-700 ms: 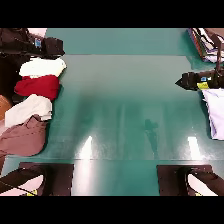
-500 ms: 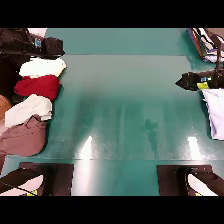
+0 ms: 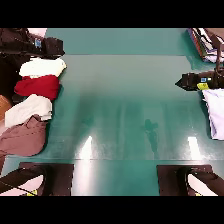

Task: Fold the shirts.

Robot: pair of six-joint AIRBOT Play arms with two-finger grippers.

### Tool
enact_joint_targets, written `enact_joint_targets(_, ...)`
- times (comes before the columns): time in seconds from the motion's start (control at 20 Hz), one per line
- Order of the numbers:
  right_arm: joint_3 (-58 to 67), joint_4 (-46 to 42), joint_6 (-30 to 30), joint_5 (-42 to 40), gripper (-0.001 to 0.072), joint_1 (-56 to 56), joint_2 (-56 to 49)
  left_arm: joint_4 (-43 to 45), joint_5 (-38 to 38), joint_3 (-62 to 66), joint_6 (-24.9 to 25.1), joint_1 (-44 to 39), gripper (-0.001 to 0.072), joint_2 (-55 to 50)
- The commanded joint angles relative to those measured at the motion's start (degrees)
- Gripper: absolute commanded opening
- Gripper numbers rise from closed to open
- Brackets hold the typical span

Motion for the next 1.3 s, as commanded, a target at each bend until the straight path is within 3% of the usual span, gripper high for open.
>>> enact_joint_targets(0.0, 0.1, 0.0, 0.0, 0.0, 0.0018, 0.0, 0.0, -0.7, 2.1, 0.0, -0.4, 0.0, 0.0025, 0.0)
enact_joint_targets(0.1, 0.1, 0.0, 0.0, 0.0, 0.0018, 0.0, 0.0, 1.2, 4.4, 0.0, 0.2, 0.0, 0.0029, 0.0)
enact_joint_targets(0.15, 0.1, 0.0, 0.0, 0.0, 0.0017, 0.0, 0.0, 4.3, 5.3, 0.0, 0.1, 0.0, 0.0231, -0.1)
enact_joint_targets(0.2, 0.1, 0.0, 0.0, 0.0, 0.0018, 0.0, 0.0, 8.3, 6.0, -0.1, -0.1, 0.0, 0.0534, -0.3)
enact_joint_targets(0.25, 0.1, 0.0, 0.0, 0.0, 0.0017, 0.0, 0.0, 13.6, 6.4, -0.2, -0.9, 0.0, 0.0617, -0.9)
enact_joint_targets(0.4, 0.1, 0.0, 0.0, 0.0, 0.0017, 0.0, 0.0, 24.6, 5.7, -0.2, -3.1, 2.0, 0.0617, -5.3)
enact_joint_targets(0.8, 0.1, 0.0, 0.0, -0.2, 0.0017, 0.0, 0.0, 22.8, 14.3, -0.2, -3.1, 14.7, 0.0618, -21.4)
enact_joint_targets(1.25, 0.0, 0.0, 0.1, -0.1, 0.0017, 0.0, 0.0, 21.4, 26.7, -0.1, -2.9, 16.4, 0.0617, -35.6)
